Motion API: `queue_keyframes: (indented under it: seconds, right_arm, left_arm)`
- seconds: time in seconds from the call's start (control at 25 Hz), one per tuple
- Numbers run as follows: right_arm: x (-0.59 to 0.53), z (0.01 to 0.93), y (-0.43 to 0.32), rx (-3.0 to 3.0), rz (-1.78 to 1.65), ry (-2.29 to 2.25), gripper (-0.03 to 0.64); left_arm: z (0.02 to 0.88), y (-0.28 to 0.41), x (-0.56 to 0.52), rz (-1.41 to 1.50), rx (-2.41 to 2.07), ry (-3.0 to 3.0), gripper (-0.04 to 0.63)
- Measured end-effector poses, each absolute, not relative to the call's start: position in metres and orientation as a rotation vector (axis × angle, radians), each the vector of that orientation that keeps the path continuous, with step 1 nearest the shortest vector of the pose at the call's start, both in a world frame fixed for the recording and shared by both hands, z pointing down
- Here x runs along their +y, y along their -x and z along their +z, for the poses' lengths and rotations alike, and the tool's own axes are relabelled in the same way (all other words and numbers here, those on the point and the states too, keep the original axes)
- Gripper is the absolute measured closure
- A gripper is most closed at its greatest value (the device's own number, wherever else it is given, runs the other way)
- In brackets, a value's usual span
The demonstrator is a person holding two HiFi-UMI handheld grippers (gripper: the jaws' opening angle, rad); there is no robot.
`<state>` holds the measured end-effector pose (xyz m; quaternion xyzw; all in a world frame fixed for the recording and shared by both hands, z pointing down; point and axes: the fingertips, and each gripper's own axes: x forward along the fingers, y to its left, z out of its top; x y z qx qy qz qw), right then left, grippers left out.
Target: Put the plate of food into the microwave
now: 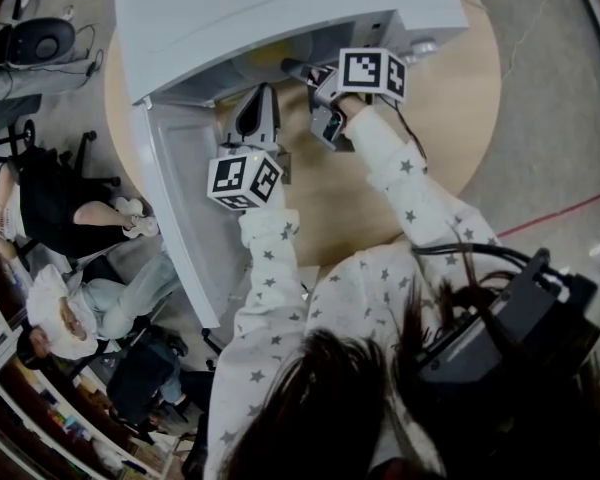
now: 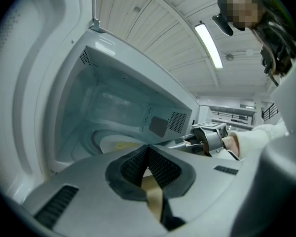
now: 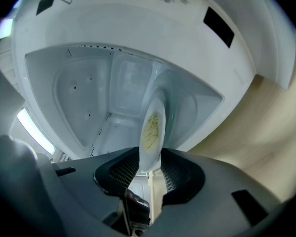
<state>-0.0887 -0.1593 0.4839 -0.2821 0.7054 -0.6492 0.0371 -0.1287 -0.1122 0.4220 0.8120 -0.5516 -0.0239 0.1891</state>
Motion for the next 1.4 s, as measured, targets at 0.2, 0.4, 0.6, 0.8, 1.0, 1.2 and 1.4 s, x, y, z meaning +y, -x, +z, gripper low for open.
queue_keyframes:
  seconds: [0.2,0.4,0.6,0.8,1.0,1.2,1.4]
  right_arm:
    - [-0.158,0.487,0.083,2.143,-1.994,0.872,0.495]
    - [-0.156,0.489,0.084,2.129,-2.015,0.827,0.497]
    - [-0.150,0.485,0.091,2.158,-2.025,0.768,0.497]
    - [-0.141,0.474,0.099,2.188,-2.003,0.660,0.497]
    - [-0.136,0.456,0.108,2.153,-1.988,0.520,0.549]
    - [-0.142,0.443,0.102,2.176,-1.966,0.465,0.611]
    - [-0.103,0.396,0.043,2.192,-1.874,0.399,0.611]
  left_arm:
    - [0.424,0.129,-0.110,-0.072,-1.555,-2.279,0.594]
    - [0.425,0.132,-0.112,-0.069,-1.563,-2.280,0.594]
    - [0.423,0.136,-0.112,-0.073,-1.594,-2.277,0.594]
    - [0.424,0.137,-0.113,-0.072,-1.611,-2.274,0.594]
    - [0.421,0.146,-0.111,-0.080,-1.650,-2.264,0.594]
    - [0.416,0.146,-0.114,-0.092,-1.694,-2.251,0.594]
    - [0.375,0.086,-0.070,-0.123,-1.709,-2.298,0.594]
